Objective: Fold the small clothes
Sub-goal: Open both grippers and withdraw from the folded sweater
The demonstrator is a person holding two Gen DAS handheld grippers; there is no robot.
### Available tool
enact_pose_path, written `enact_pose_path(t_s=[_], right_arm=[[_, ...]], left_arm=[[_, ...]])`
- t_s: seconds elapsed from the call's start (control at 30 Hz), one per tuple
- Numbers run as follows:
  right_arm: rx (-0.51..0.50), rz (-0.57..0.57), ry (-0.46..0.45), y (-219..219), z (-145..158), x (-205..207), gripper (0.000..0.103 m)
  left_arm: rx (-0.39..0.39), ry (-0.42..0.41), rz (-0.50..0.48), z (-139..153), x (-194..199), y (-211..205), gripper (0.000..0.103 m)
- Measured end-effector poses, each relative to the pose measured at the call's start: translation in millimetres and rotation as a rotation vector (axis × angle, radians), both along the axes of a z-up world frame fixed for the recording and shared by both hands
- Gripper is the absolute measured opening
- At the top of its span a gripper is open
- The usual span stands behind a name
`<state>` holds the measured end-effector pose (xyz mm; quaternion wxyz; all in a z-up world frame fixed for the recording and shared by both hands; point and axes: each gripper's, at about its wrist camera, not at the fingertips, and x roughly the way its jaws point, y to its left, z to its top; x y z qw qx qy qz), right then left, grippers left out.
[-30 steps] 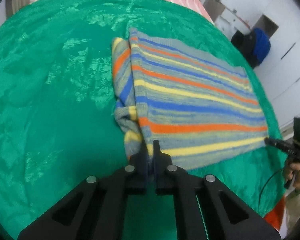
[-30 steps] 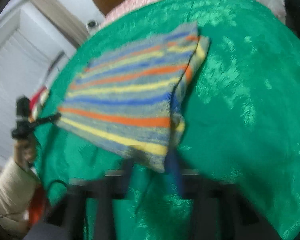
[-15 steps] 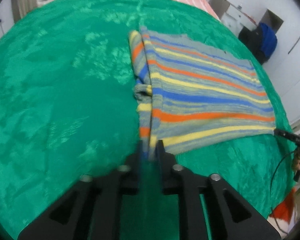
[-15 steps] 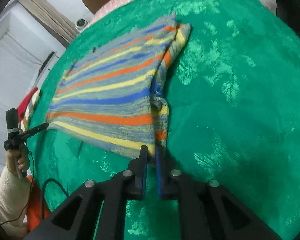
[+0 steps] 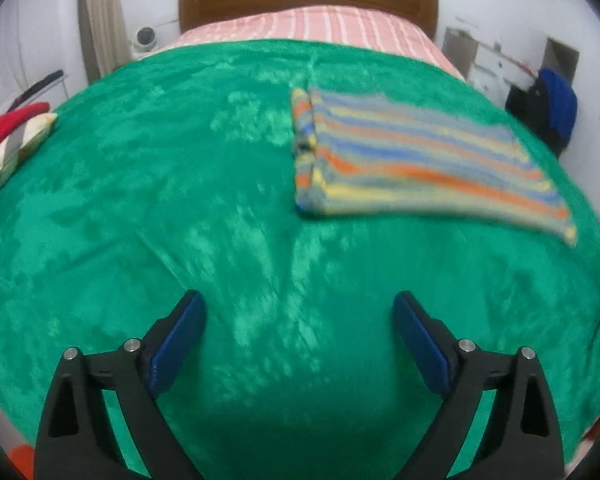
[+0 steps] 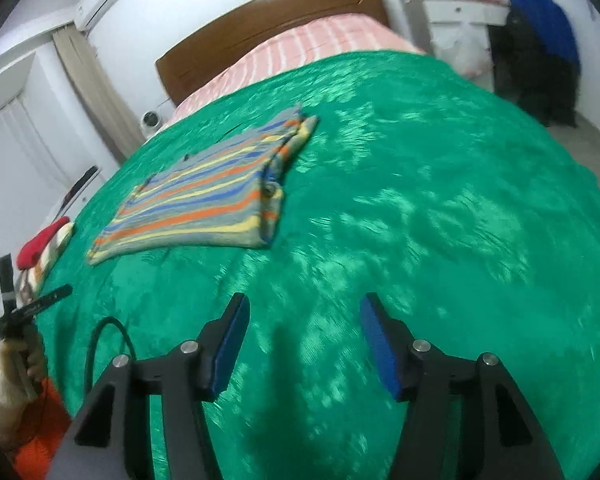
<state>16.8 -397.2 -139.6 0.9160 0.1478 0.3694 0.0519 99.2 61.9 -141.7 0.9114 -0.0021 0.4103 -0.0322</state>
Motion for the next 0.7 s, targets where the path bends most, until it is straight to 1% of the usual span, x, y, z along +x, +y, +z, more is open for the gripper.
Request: enact_pose_path(t_s=[0.03,0.07,0.13,0.17,0.27,0.43,0.53,0.57,0.63,0.67,0.7], right_arm=[[-0.012,-0.013,-0.015,0,-2,-3,0.062],[-0.025,-0.025,-0.031,1,-5,-6,0.065],[-0.039,-0.046,-0.04,1,-10,-7,0.065],[-0.044,-0.057,-0.036,0,-13,-6,0.065],[-0.069,-0.061,-0.035,5,-18,-1,0.067],[-0.093,-0.057,-0.041,7,-21,-1,0.069],[-0.091,-0.056,-0.045,6,-22,-2,0.069],[-0.092,-0.055,-0.046,8,-23,-3,0.069],[-0.093,-0.053,-0.047,8,-23,-3,0.07],[-0.093,-0.051,-0.044,8,-23,-3,0.07],[-0.091,-0.05,-0.041,8,-22,-3,0.07]], left_arm=[[0.027,-0.002,-0.005,-7,1,-3,0.098],[0.049,-0.035,-0.006,-12,-2,-4,0.101],[0.048,-0.074,0.0,-15,-6,-3,0.102],[0.028,-0.075,0.001,-16,-6,0,0.103],[0.008,-0.074,-0.002,-17,-5,3,0.103],[0.034,-0.065,0.011,-13,-9,-1,0.102],[0.073,-0.06,0.048,0,-17,-9,0.101],[0.074,-0.084,0.041,10,-21,-17,0.101],[0.07,-0.127,-0.002,26,-25,-35,0.101],[0.076,-0.151,-0.059,37,-26,-54,0.101],[0.086,-0.159,-0.11,43,-25,-72,0.101]])
